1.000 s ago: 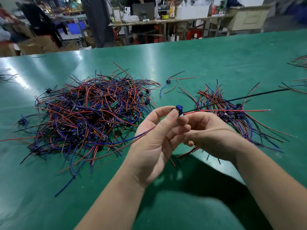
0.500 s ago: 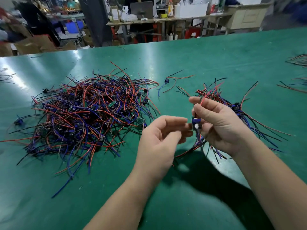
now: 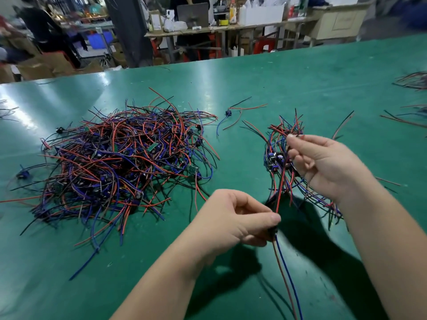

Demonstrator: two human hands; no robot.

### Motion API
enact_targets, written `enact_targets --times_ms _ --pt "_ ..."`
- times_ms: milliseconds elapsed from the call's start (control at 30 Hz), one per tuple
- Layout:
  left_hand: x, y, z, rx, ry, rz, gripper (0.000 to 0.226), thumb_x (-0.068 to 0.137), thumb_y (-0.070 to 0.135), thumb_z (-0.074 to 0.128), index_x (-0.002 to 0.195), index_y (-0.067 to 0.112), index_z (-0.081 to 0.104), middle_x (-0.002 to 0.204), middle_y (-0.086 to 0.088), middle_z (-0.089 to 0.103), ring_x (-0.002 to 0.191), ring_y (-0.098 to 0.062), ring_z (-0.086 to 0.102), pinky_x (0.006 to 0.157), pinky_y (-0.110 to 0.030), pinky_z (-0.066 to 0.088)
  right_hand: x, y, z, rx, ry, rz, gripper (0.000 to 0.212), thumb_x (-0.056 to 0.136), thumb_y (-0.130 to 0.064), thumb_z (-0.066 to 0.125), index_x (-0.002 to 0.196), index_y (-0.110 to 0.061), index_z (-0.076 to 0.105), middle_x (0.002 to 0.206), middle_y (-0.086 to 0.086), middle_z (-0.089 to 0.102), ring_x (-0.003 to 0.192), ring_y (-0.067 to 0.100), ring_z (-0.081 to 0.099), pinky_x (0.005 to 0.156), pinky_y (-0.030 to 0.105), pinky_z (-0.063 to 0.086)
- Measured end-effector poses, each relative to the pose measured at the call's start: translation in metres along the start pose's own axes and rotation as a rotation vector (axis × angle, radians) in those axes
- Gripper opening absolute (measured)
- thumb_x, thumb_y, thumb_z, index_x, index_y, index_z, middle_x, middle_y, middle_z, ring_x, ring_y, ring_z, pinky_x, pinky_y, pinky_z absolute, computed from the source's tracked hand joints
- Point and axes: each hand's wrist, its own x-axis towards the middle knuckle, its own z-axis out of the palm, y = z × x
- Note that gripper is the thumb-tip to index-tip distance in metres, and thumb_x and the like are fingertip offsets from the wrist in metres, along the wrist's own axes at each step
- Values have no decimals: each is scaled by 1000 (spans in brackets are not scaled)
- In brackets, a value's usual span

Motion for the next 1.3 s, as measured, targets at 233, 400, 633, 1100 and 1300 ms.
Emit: enact_targets --times_ms 233,400,633,1100,1300 --pt "-4 6 -1 -27 71 73 12 70 13 78 71 8 68 60 -6 68 52 -11 63 56 -25 56 8 -9 -10 286 210 -270 13 90 2 56 83 -9 59 66 4 62 59 11 63 61 16 50" --pt "-2 17 -6 -400 264 192 14 51 25 77 61 16 73 63 -7 68 53 -12 65 48 -20 53 -1 -9 -4 170 147 -407 20 89 3 47 81 -14 54 63 2 53 52 14 53 55 23 43" --pt "-3 17 -9 -354 354 211 32 54 29 74 78 10 66 77 -8 74 62 -13 70 49 -21 54 -32 25 20 -463 -519 -579 16 71 -15 77 86 -16 72 80 8 65 64 18 58 61 27 50" --pt "-9 32 -22 -429 322 140 23 94 23 51 90 5 65 78 -12 74 67 -18 72 45 -20 53 -12 2 -3 -616 -106 -604 18 74 -6 77 76 -24 75 72 -1 73 64 8 64 68 23 54" --pt "-7 35 -55 -169 700 278 17 90 16 53 82 13 67 44 4 55 35 -10 52 34 -13 33 11 -13 -37 -1128 368 -836 16 77 -12 69 93 -11 72 81 9 70 76 26 66 83 42 53"
